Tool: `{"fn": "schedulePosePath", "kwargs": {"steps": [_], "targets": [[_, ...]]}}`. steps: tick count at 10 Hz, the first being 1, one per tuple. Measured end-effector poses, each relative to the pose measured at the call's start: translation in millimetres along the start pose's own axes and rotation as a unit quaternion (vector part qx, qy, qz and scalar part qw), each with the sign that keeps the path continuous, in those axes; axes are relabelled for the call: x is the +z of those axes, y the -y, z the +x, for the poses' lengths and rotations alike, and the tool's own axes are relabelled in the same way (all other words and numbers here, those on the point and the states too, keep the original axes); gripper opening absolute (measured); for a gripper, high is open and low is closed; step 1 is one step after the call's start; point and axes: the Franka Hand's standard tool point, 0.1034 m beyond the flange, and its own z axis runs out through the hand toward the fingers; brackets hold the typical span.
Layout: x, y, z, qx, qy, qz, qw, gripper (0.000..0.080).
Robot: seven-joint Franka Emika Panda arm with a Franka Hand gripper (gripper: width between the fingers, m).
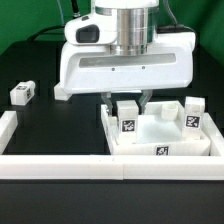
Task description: Assemble square table
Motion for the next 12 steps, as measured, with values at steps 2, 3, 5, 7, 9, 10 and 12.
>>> {"fn": "schedulePosePath", "kwargs": {"steps": [2, 3, 5, 7, 9, 10, 12], "targets": [[-0.2, 1.6, 0.3, 0.096, 0.0, 0.007, 0.995, 0.0291], [-0.3, 3.0, 0.6, 0.139, 0.0, 0.011, 0.99, 0.0291], [-0.5, 4.3, 0.8, 0.191, 0.001, 0.015, 0.981, 0.0291], [-0.5, 4.3, 0.8, 0.185, 0.001, 0.015, 0.983, 0.0291], [-1.3, 8.9, 1.1, 0.149, 0.003, 0.01, 0.989, 0.0459], [-1.5, 11.3, 1.3, 0.112, 0.002, 0.01, 0.994, 0.061], [-1.3, 12.3, 1.0, -0.035, 0.003, 0.0, 0.999, 0.0638]]}}
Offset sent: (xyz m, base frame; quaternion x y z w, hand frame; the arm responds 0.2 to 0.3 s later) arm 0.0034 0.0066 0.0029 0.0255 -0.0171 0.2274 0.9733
